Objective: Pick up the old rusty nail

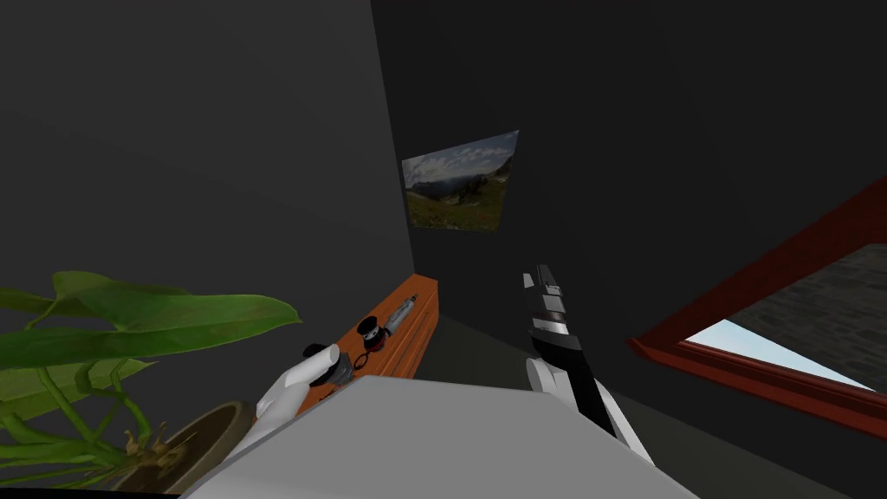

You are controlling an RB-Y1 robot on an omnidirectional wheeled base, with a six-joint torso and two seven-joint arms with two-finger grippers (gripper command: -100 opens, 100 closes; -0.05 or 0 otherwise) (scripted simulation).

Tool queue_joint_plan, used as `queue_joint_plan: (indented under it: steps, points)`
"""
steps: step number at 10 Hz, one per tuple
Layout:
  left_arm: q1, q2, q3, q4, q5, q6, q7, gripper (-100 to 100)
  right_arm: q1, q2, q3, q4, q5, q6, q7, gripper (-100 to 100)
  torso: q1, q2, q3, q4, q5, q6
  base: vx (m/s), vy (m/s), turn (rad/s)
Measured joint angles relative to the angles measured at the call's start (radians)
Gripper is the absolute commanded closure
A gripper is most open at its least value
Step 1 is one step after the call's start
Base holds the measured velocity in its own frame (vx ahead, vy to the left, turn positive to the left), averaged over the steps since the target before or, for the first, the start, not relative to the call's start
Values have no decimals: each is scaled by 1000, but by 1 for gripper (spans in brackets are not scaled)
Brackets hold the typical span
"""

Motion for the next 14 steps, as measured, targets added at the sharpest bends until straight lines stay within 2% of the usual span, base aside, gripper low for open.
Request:
queue_joint_plan:
  steps: [1,3,4,5,10,11,14]
  points:
    - [-1,9,6,36,3,11,-4,-100,0,0,0,0,0,0,0,0,0,1,0,0,0,0,64,71,-50]
    - [25,7,11,57,1,44,-1,-100,0,0,0,0,0,0,0,0,2,2,1,0,0,0,40,57,-35]
    - [27,6,11,57,0,50,1,0,0,0,0,0,0,0,0,0,-1,3,2,1,0,0,4,7,1]
    - [27,6,11,57,0,49,1,-100,0,0,0,0,0,0,0,0,-3,5,3,1,-1,0,15,24,12]
    - [16,-31,-7,120,-20,-28,-2,-100,0,0,0,0,0,0,0,0,-1,4,2,1,0,0,21,37,7]
    - [16,-32,-7,122,-20,-33,-3,100,0,0,0,0,0,0,0,0,-2,4,3,1,-1,0,0,0,0]
    - [16,-32,-6,121,-19,-32,-2,100,0,0,0,0,0,0,0,0,-3,5,3,1,0,0,0,0,0]
